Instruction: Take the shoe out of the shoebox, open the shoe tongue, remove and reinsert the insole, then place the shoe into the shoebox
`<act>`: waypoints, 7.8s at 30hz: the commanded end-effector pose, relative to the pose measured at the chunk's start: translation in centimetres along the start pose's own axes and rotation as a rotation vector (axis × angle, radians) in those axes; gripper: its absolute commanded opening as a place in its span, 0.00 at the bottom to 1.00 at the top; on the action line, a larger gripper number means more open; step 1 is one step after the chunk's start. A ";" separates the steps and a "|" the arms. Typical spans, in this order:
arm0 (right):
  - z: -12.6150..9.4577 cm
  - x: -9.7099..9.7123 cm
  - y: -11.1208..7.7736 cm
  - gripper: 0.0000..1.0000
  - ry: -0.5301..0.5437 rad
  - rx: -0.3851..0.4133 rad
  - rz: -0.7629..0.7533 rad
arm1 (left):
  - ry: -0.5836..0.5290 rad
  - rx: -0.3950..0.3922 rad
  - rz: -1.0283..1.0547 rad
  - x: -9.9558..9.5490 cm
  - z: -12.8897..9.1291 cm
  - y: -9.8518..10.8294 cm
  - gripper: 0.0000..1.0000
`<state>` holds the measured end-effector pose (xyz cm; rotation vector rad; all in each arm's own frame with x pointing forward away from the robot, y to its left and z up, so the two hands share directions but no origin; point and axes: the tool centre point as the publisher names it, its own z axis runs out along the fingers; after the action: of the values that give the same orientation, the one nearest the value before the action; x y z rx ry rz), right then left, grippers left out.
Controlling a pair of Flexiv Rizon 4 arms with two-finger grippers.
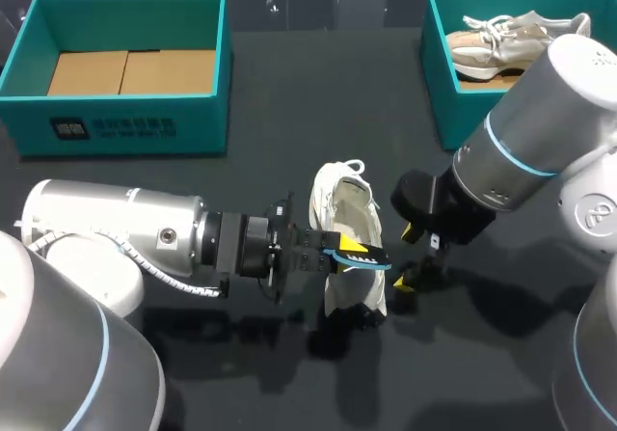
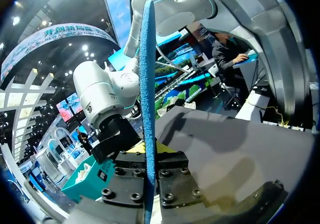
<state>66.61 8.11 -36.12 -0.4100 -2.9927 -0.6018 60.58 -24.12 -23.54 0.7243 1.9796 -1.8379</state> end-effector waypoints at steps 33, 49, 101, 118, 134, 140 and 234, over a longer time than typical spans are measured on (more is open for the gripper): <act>1.1 0.7 -1.0 1.00 -0.019 -0.013 0.015 | 0.003 0.142 0.103 0.6 2.4 2.4 0.00; 1.7 0.7 -0.4 1.00 -0.027 -0.033 -0.022 | 0.007 0.158 0.096 1.3 1.9 2.1 0.00; 1.7 -0.4 0.5 1.00 -0.047 -0.064 -0.088 | -0.111 0.144 0.105 1.3 2.2 2.4 0.00; 1.7 -0.4 0.5 1.00 -0.047 -0.064 -0.088 | -0.099 0.117 0.062 0.8 2.4 3.5 0.00; 1.7 -0.4 0.5 1.00 -0.047 -0.064 -0.088 | -0.097 0.099 0.046 0.8 2.4 5.3 0.00; 1.7 -0.4 0.5 1.00 -0.047 -0.064 -0.088 | -0.094 0.089 0.049 0.6 2.4 5.9 0.00; 1.7 -0.4 0.5 1.00 -0.047 -0.064 -0.088 | -0.116 -0.131 -0.034 -1.7 1.3 8.8 0.32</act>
<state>67.29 9.06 -37.51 -0.2981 -3.0517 -0.7104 67.46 -25.43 -30.48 0.5398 1.9983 -1.7276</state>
